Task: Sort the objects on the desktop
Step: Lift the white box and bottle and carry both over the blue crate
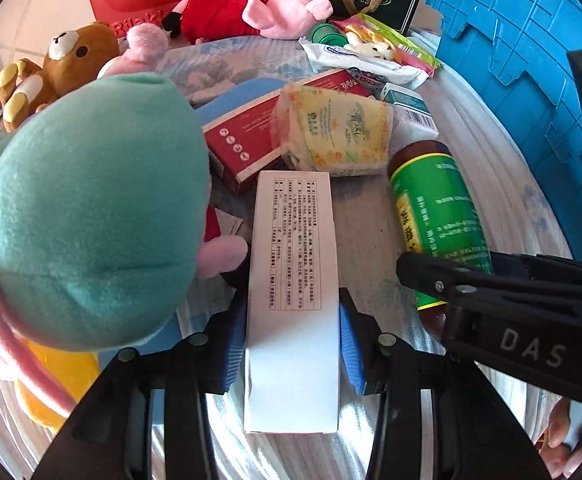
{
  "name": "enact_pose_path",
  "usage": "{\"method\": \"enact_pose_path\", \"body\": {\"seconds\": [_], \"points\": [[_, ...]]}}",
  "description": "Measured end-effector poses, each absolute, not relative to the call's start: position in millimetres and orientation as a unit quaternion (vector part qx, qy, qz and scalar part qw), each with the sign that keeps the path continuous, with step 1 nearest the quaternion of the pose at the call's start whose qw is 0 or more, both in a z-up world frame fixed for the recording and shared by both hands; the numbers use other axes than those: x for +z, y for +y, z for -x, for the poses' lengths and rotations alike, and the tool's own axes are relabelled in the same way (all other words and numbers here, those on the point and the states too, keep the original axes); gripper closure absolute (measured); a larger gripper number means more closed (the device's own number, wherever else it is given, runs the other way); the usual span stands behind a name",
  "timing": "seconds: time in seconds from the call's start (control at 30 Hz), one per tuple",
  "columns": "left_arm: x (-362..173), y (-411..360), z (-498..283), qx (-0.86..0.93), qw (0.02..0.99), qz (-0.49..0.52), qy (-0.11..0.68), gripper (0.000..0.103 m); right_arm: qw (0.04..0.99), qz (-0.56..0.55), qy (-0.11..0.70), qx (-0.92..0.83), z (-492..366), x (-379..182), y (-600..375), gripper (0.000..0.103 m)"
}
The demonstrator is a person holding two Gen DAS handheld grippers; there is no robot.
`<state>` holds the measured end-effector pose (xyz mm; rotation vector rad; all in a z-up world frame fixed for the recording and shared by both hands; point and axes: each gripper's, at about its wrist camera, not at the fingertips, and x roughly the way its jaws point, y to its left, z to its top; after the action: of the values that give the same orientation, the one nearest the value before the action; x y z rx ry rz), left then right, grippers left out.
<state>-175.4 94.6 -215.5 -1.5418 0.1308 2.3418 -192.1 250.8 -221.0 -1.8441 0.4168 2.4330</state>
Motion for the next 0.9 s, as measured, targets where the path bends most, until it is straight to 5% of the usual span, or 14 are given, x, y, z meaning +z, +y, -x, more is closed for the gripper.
{"method": "enact_pose_path", "body": {"seconds": [0.4,0.9], "points": [[-162,109,138,0.846,0.145,0.512,0.036,0.062,-0.011,0.541,0.059,0.839,140,-155,266,0.051],[-19,144,98,0.909,0.147,0.389,0.006,0.062,-0.051,0.355,0.053,0.932,72,19,319,0.051]]}}
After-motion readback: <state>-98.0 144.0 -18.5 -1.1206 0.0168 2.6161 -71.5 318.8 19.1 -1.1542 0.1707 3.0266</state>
